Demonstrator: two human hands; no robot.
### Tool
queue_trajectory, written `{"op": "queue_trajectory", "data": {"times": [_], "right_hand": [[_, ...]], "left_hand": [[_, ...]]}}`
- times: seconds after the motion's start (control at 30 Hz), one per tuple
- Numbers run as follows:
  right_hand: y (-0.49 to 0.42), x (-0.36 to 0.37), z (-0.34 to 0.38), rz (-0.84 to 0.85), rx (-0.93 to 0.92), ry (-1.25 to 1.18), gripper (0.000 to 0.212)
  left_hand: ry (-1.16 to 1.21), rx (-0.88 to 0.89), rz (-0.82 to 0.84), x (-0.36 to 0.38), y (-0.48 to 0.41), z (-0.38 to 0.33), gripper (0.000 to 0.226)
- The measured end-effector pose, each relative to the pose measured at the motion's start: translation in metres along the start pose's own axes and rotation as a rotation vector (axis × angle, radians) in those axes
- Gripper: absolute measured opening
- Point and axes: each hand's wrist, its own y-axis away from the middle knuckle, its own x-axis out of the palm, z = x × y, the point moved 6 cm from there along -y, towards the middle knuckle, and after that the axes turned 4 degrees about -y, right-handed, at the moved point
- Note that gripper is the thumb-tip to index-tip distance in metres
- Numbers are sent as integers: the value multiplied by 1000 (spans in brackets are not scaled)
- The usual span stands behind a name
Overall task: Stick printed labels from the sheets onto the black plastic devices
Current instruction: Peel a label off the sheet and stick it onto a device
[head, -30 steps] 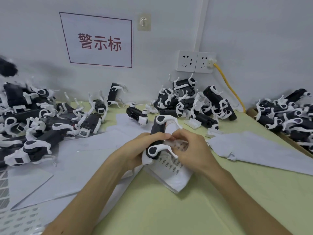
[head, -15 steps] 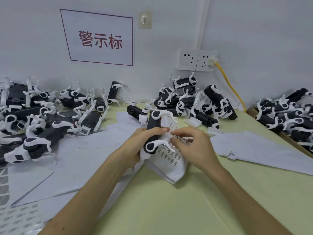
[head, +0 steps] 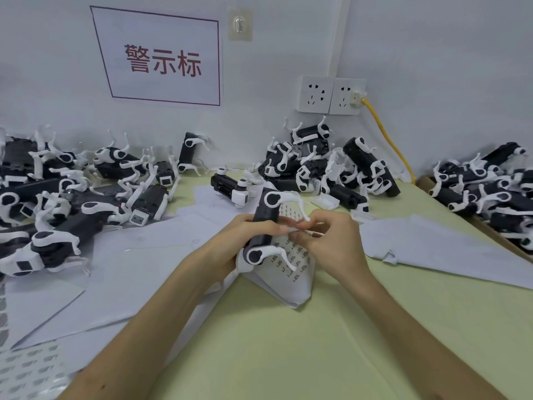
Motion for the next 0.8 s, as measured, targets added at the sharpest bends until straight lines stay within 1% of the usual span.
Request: {"op": "queue_trajectory", "data": {"times": [0.2,0.37,0.5,0.57,0.7,0.8], "right_hand": [[1,1,0,-7,-17,-30,32],[4,3,4,-6,-75,-32,22],[3,3,6,15,-115,-4,16],[3,4,8,39,-135,21,15],[4,5,13,84,-152,-4,24],[1,1,11,93,-72,-138,36]], "left_hand": [[2,-10,-21,-1,-1,0,43],[21,-62,-81,-5,-2,3,48],[78,-111,-98,-8,-2,6,36],[96,-127,-109,-10,-3,7,38],[84,-148,-146,-15,-7,11,40],[49,-160,-162,-17,-6,11,42]]}}
